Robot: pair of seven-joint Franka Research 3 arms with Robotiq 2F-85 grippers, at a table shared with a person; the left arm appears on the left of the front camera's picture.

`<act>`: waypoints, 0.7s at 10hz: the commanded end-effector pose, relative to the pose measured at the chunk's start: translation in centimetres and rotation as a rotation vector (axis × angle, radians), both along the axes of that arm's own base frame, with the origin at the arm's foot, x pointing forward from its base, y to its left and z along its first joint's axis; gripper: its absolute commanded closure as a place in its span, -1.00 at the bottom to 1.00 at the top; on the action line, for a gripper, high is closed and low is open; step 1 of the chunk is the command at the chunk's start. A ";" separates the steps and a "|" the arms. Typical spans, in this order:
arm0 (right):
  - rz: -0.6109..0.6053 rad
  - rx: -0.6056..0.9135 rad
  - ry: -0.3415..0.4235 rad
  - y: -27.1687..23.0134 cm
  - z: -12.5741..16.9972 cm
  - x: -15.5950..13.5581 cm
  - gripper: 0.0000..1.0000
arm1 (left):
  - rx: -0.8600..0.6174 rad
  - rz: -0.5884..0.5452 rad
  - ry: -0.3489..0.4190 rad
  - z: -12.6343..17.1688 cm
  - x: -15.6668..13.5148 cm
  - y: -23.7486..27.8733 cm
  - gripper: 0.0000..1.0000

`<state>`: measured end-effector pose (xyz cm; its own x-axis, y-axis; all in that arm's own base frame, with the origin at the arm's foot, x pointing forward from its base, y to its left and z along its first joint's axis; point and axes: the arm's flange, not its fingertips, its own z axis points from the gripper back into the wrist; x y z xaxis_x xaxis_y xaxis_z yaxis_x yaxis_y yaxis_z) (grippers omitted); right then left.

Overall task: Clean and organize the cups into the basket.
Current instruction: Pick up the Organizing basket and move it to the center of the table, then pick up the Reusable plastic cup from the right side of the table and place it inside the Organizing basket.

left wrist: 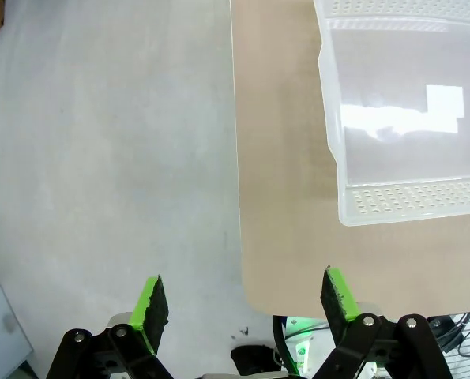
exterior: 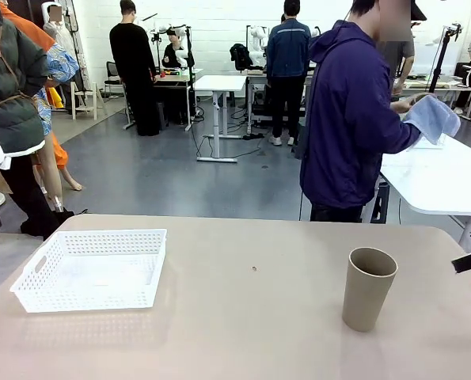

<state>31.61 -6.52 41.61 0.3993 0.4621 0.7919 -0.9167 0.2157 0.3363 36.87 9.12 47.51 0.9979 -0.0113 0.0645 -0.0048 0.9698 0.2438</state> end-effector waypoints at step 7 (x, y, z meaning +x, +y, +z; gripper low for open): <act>0.168 -0.033 -0.046 0.1 -6.1 0.6 -1.00 | 0.022 0.209 0.017 -4.5 10.1 -3.3 -1.00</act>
